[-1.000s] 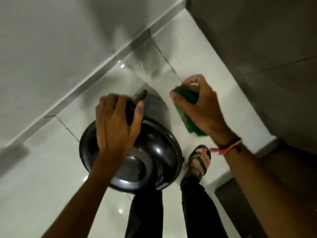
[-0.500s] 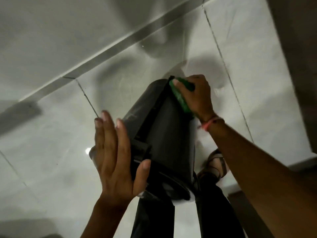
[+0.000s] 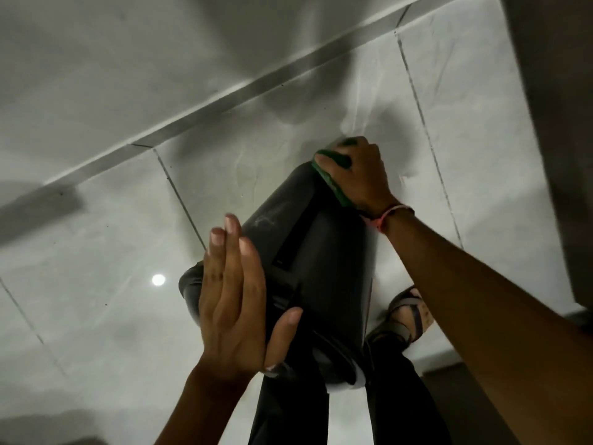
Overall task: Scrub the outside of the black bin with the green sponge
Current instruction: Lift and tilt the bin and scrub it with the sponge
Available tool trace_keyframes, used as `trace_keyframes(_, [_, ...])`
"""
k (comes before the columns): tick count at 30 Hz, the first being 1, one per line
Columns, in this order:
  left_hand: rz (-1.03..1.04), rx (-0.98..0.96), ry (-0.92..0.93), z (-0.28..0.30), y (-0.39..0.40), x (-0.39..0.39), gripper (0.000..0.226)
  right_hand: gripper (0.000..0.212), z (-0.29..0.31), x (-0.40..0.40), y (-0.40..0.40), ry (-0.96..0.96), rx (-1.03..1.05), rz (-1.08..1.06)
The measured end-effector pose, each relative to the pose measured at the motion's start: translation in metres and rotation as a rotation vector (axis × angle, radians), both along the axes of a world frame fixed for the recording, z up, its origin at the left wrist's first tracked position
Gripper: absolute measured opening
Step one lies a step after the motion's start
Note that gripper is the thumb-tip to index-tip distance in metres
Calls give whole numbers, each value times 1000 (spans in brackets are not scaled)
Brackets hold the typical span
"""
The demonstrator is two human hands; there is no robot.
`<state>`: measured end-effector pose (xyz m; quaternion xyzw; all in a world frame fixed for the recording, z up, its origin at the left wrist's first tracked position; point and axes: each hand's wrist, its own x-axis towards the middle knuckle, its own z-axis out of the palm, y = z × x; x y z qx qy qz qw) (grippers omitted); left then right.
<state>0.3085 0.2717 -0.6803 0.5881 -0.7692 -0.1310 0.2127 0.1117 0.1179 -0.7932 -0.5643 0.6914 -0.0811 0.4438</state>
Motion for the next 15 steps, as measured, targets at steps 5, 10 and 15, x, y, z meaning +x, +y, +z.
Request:
trace_keyframes(5, [80,-6,24,5,3,-2,65,38,78,30,84,-349,-111,134])
trace_keyframes(10, [30,-41,-145,5,17,-11,57,42,30,-3,90,-106,-208,-24])
trace_keyframes(15, [127,-67,-177,2,12,-36,55,30,-25,-29,21,-319,244,-494])
